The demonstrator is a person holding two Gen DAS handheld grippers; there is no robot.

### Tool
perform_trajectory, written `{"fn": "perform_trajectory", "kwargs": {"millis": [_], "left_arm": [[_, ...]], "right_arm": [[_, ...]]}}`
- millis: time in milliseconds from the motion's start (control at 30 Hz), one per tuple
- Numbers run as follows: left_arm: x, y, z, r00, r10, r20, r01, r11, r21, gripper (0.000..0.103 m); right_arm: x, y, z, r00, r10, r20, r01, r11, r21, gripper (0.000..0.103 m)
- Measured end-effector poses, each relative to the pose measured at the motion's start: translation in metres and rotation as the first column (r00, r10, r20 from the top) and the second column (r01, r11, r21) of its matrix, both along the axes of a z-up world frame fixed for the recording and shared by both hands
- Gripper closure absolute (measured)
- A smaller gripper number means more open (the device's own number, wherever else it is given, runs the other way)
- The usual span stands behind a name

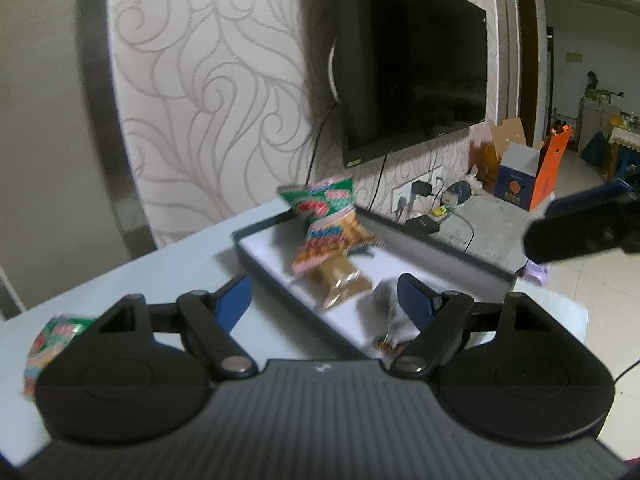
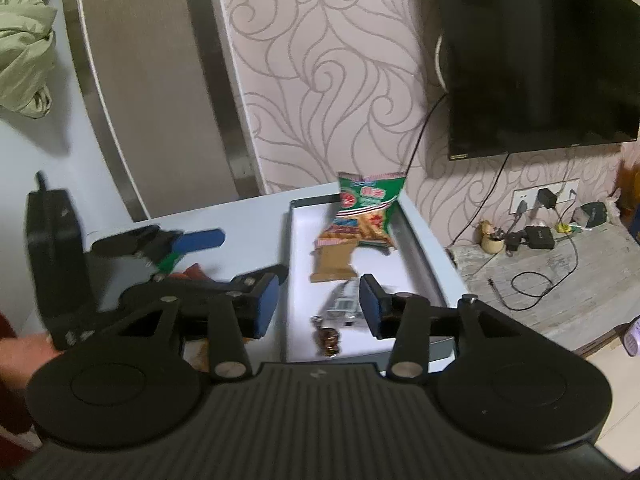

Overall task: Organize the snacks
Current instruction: 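Open the right tool to drop the chocolate in the box, withdraw both, then grasp the orange snack packet with left tool while right tool approaches the tan bread bag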

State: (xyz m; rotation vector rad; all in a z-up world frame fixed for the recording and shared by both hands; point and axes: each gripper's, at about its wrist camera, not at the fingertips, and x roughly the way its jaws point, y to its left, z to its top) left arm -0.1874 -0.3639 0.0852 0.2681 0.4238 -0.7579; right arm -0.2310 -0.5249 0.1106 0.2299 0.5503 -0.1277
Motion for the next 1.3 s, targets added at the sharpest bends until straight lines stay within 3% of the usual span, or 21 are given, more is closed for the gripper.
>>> {"fn": "perform_trajectory", "kwargs": {"millis": [400,700,900,1033,1200,1300], "left_arm": [[-0.021,0.087,-0.032,0.995,0.102,-0.022,-0.1,0.992,0.083,0.022],[-0.024,0.086,-0.046,0.999,0.027,-0.044,-0.023,0.996,0.084,0.023],[0.003,0.088,-0.051,0.993,0.12,-0.007,-0.118,0.988,0.095,0.026],[0.021,0.094,-0.062,0.993,0.114,0.018,-0.115,0.981,0.154,0.026],[0.044,0.096,-0.075,0.995,0.101,-0.014,-0.096,0.977,0.193,0.026],[0.059,0.1,-0.082,0.991,0.109,-0.076,-0.093,0.978,0.185,0.026]], "right_arm": [[0.021,0.065,-0.03,0.988,0.113,-0.102,-0.109,0.993,0.044,0.047],[0.015,0.084,-0.041,0.982,0.114,-0.15,-0.111,0.993,0.029,0.047],[0.0,0.07,-0.036,0.988,0.057,-0.143,-0.054,0.998,0.019,0.047],[-0.006,0.065,-0.036,0.989,0.033,-0.146,-0.031,0.999,0.017,0.046],[-0.012,0.062,-0.035,0.989,0.014,-0.149,-0.013,1.0,0.007,0.046],[-0.014,0.061,-0.035,0.988,0.004,-0.153,-0.004,1.0,0.002,0.046]]}}
